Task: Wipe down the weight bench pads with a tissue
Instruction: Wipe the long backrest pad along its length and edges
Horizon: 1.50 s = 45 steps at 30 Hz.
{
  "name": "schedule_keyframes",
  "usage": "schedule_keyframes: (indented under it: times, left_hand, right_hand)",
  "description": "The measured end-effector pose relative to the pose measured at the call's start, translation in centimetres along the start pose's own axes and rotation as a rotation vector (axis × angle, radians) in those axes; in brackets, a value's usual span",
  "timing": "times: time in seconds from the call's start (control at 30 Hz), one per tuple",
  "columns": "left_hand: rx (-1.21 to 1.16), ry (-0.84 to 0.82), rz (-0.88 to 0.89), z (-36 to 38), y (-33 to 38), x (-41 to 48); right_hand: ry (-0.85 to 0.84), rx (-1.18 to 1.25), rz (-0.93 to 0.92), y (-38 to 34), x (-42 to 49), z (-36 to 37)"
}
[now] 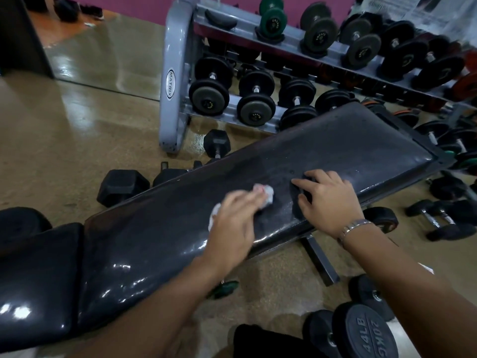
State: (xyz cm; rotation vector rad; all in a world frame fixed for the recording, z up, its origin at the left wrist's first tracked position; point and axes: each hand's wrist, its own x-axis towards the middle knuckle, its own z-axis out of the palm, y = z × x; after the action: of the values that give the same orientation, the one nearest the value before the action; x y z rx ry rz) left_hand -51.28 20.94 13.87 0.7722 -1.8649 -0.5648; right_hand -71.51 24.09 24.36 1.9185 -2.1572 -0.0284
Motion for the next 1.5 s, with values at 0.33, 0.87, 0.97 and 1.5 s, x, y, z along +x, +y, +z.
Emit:
schedule_keyframes:
  times: [0.33,0.87,0.97,1.5]
  left_hand:
    - [0.181,-0.055,-0.154,3.1,-6.3,16.3]
    - [0.144,-0.092,-0.185,5.8,-4.7,13.8]
    - [0.136,-0.074,-0.171,6.2,-4.1,12.4]
    - [0.132,-0.126,-0.061,6.1,1.3,3.6]
  right_hand:
    - [0.029,0.02,-0.037,1.1,0.0,0.4]
    - [-0.08,0.001,-0.072,1.7,1.5,-1.0]
    - [-0.055,0.037,-0.077,1.9,1.6,-0.9]
    - [-0.074,0.185,-0.027,2.2,1.2,-0.9]
